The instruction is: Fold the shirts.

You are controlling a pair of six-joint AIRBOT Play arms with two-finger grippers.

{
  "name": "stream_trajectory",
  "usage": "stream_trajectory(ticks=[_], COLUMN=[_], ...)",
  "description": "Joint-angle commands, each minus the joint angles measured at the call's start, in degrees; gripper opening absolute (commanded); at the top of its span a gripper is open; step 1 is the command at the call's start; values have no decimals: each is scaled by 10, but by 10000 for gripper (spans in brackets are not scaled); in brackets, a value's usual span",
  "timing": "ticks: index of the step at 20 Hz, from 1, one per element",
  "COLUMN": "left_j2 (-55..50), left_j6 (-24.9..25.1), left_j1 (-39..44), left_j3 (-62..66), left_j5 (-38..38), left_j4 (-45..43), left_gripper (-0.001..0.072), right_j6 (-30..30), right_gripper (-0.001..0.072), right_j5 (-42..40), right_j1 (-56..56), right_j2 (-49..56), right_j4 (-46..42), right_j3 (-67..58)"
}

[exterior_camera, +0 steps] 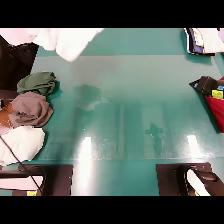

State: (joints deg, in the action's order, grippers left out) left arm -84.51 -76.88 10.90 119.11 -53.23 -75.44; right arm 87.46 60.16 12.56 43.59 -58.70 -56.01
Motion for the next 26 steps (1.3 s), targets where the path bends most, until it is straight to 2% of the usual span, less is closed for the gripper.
stream_trajectory(ticks=[1, 4, 6, 9, 13, 14, 15, 16, 17, 19, 21, 24, 26], left_j2=[57, 62, 62, 62, 58, 58, 59, 62, 65, 76, 84, 123, 148], left_j6=[52, 53, 53, 47, 47, 49, 45, 32, 30, 18, 18, 26, 43], left_j1=[61, 126, 169, 223, 274, 275, 269, 256, 239, 191, 141, 84, 50], left_j3=[5, -24, -77, -175, -269, -274, -271, -265, -257, -254, -271, -390, -503], left_j5=[-185, -271, -280, -254, -167, -160, -164, -178, -206, -287, -360, -337, -276], left_j4=[144, 207, 205, 206, 206, 205, 201, 194, 186, 175, 170, 169, 171], left_gripper=[28, 28, 28, 29, 32, 302, 621, 674, 674, 537, 532, 532, 532], right_j6=[0, -1, -1, -1, -1, -1, -1, -2, -4, -5, -5, -5, -5], right_gripper=[21, 21, 20, 21, 21, 21, 21, 21, 21, 21, 21, 21, 20], right_j5=[-72, -80, -64, -41, -42, -43, -43, -43, -42, -42, -42, -40, -40], right_j1=[-1, -1, -1, -1, -1, 0, 0, 2, 5, 13, 17, 16, 15], right_j2=[0, 0, -1, -9, -43, -53, -62, -70, -77, -88, -94, -93, -92], right_j4=[30, 64, 84, 97, 94, 92, 91, 91, 91, 91, 91, 92, 92], right_j3=[-1, -1, -1, -1, -1, -1, -1, -1, -1, -1, -1, -1, -1])
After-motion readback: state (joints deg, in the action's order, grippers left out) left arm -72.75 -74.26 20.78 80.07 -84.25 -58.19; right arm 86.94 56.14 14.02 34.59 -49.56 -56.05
